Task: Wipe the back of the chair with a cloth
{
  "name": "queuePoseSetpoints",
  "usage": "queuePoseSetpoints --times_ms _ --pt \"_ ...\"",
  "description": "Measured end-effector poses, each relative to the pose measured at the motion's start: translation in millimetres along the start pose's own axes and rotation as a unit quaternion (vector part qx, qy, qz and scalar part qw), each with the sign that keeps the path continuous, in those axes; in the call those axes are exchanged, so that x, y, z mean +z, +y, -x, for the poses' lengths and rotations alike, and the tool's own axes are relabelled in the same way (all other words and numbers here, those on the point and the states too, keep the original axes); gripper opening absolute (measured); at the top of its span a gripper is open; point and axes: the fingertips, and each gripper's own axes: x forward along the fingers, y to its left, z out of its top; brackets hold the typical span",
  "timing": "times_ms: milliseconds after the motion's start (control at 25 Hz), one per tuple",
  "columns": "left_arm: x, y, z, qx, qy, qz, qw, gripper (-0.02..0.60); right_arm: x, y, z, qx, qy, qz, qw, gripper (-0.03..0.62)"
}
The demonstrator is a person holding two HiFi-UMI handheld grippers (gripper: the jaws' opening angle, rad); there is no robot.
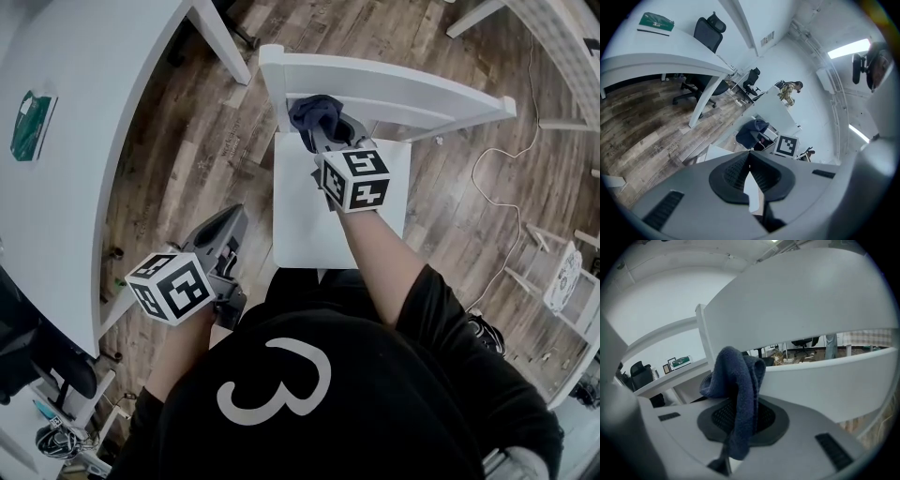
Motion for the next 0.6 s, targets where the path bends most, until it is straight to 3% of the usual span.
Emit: queuePoseSetpoints --times_ms 320,600 --pt "-10 -25 -25 -0.014 0.025 -0.015 0.9995 0.014 1 -45 29 -0.027 -0.007 -0.001 1.000 0.051" --pt "-28 -54 -48 -0.026 0.047 -0.033 0.9980 0.014 -5 -111 70 -0.077 -0.014 -0.020 0.997 0.051"
